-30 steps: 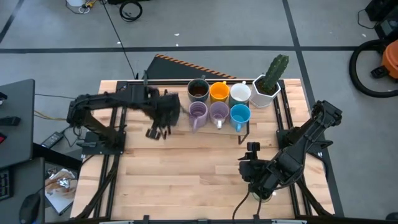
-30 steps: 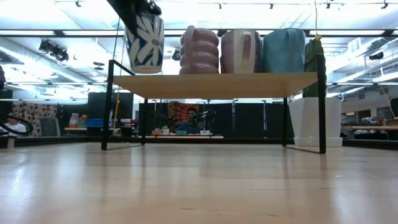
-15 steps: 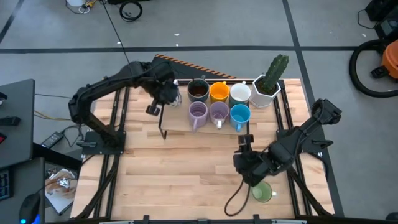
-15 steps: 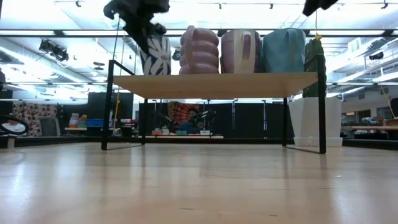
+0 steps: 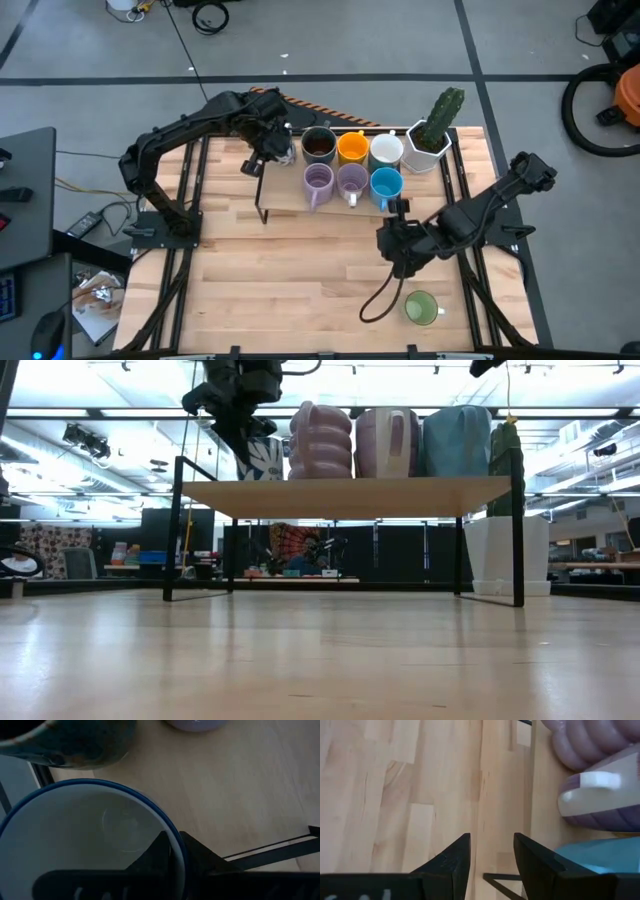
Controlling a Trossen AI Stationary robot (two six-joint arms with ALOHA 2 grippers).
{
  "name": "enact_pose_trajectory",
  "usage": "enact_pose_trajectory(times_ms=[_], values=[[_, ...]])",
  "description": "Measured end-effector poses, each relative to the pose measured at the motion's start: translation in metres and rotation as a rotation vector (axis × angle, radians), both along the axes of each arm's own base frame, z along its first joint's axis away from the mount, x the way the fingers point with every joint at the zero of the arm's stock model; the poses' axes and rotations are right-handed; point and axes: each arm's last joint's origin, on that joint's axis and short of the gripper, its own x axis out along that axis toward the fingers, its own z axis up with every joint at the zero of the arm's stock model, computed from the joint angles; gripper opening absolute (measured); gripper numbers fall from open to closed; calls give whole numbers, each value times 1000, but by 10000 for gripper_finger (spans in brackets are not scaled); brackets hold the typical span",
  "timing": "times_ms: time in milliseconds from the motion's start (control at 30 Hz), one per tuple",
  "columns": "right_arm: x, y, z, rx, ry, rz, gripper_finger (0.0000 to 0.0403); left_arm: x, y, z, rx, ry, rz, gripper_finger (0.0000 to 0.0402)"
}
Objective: Place coffee mugs
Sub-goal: Put the blue patterned mug on the shelf
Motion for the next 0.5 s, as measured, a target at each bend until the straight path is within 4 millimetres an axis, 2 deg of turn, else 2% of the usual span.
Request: enact_pose_trajectory(times_ms=[200, 367, 500], values=[[3, -4, 0, -3, 5, 1, 155, 0, 0, 0, 1, 4, -1, 31], [3, -5, 0, 0, 3, -2, 155, 2, -2, -4, -5, 24, 13, 60], [3, -4, 0, 1, 4, -1, 155, 2, -2, -4, -8, 22, 19, 67]])
